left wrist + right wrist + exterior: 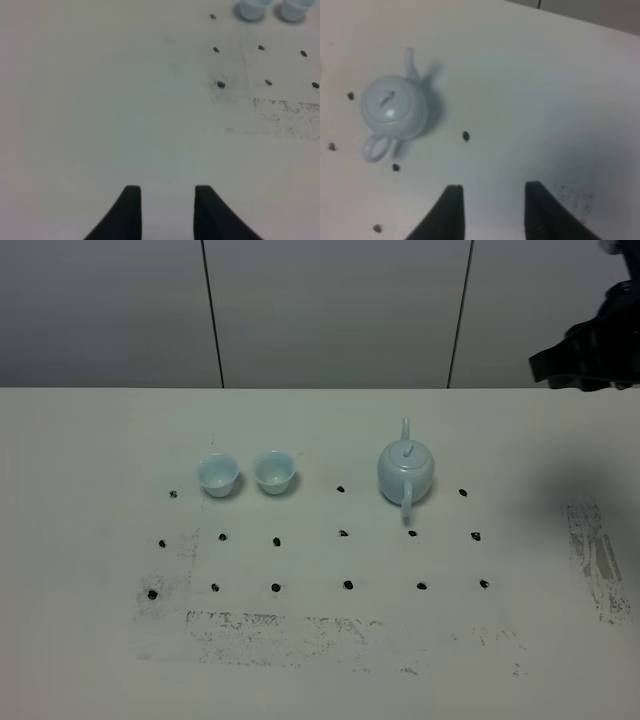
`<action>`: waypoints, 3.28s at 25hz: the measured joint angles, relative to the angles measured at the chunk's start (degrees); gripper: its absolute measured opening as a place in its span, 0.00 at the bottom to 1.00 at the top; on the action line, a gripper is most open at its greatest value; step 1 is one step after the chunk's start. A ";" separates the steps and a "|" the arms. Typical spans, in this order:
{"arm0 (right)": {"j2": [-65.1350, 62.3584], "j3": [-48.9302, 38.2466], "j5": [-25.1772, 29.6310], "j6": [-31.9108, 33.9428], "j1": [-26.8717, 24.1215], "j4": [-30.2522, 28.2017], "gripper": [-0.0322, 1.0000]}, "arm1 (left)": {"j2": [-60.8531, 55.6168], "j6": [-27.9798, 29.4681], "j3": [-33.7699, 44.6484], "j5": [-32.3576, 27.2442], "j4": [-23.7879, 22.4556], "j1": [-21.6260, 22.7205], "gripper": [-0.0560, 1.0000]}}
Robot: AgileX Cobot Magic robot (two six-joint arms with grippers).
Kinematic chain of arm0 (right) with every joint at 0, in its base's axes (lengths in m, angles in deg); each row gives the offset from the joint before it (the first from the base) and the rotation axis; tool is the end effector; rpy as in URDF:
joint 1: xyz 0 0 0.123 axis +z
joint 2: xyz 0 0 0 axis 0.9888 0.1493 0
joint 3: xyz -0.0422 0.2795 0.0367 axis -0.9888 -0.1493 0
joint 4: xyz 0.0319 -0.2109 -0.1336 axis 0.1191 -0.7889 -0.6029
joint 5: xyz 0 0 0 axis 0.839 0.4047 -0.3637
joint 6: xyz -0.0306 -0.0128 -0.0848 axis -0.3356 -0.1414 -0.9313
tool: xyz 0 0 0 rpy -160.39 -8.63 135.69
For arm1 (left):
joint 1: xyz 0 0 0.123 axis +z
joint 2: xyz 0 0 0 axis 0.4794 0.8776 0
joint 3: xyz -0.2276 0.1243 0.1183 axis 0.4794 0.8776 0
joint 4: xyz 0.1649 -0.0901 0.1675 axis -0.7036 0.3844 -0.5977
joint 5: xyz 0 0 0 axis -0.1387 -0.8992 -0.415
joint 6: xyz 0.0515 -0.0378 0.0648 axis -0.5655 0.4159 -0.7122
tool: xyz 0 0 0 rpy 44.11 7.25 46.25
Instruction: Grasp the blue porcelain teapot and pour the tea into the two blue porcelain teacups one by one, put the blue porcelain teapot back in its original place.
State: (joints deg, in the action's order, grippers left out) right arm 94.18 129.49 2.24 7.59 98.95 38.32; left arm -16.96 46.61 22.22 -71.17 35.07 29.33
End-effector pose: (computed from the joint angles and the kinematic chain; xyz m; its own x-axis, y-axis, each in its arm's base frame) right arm 0.3400 0.1223 0.3435 -0.7187 -0.3578 -0.5962 -0.4786 0.8766 0.0509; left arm -0.0008 -0.0054 0.2657 -0.4897 -0.0948 -0.8667 -0.0039 0.9943 -0.1066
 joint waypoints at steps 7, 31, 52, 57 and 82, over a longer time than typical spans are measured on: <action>0.23 0.00 -1.91 3.90 13.19 -2.98 0.30 | 0.00 0.00 0.00 0.00 0.00 0.00 0.32; 18.56 -8.00 -23.00 7.27 28.81 -3.78 0.44 | 0.00 0.00 0.00 0.00 0.00 0.00 0.32; 23.95 -8.00 -23.05 10.23 19.08 -6.02 0.44 | 0.00 0.00 0.00 0.00 0.00 0.00 0.32; 23.95 -8.00 -22.25 13.10 17.41 -9.96 0.44 | 0.00 0.00 0.00 0.00 0.00 0.00 0.32; 20.41 -5.24 -6.50 5.70 15.84 -16.54 0.44 | 0.00 0.00 0.00 0.00 0.00 0.00 0.32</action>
State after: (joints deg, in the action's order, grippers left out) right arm 114.59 124.24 -4.26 13.29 114.78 21.78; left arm -16.96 46.61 22.22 -71.17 35.07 29.33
